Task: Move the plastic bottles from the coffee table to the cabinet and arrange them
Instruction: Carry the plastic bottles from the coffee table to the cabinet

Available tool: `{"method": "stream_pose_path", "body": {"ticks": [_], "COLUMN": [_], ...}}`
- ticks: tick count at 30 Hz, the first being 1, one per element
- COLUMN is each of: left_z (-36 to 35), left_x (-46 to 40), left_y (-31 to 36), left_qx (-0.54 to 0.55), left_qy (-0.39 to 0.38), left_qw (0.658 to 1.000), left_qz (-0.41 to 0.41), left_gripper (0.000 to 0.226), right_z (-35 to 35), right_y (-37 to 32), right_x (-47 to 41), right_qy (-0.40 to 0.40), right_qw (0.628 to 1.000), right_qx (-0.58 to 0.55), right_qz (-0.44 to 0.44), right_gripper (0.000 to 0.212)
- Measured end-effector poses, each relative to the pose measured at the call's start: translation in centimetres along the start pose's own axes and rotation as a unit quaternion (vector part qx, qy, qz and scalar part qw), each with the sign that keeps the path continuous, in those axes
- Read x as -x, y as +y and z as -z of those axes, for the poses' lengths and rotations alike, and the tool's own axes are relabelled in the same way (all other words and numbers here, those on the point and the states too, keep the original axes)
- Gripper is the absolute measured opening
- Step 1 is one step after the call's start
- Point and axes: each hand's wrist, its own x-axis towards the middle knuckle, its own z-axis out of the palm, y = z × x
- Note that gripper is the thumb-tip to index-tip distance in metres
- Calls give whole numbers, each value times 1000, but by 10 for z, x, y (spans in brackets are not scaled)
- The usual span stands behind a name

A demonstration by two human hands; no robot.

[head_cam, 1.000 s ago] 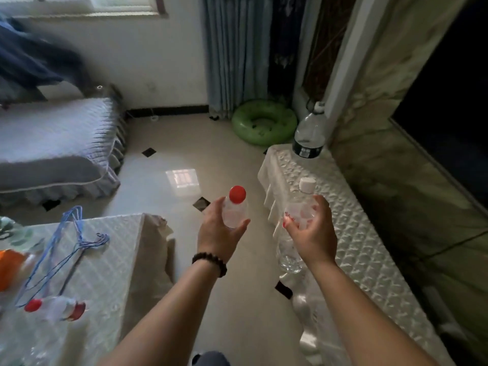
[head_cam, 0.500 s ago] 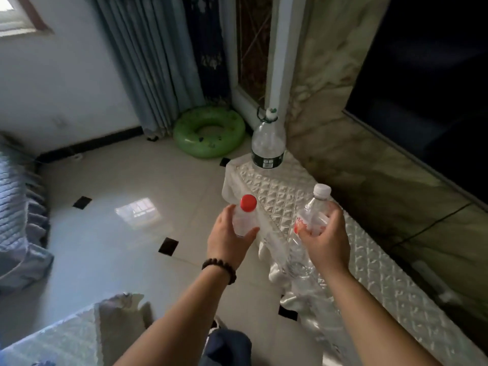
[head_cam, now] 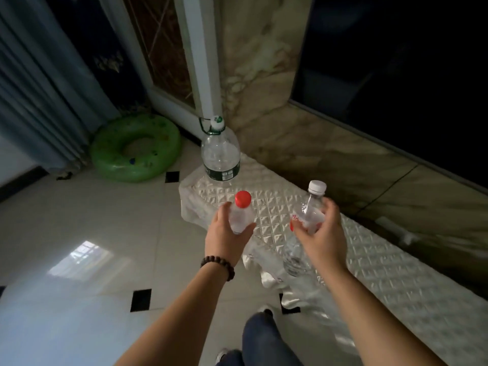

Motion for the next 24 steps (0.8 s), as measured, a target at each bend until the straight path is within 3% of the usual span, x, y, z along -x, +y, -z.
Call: {"method": "stream_pose_path", "body": {"ticks": [8, 19, 24], "left_z": [-35, -90, -127], "left_x": [-92, -234, -300], "left_y": [-1, -24, -52], "left_qx": [-32, -84, -86], "left_qy": [-68, -142, -186], "left_qw": [997, 986, 979], "left_qz": [-22, 2, 2], "left_gripper": [68, 69, 66], "right_z": [-46, -132, -181], "right_y": [15, 44, 72], "right_x": [-60, -173, -222], "right_qy": [20, -37, -24], "right_qw": [998, 989, 984], "right_qx": [10, -54, -60], "right_qz": [-66, -135, -166], "right_gripper": [77, 76, 73]}}
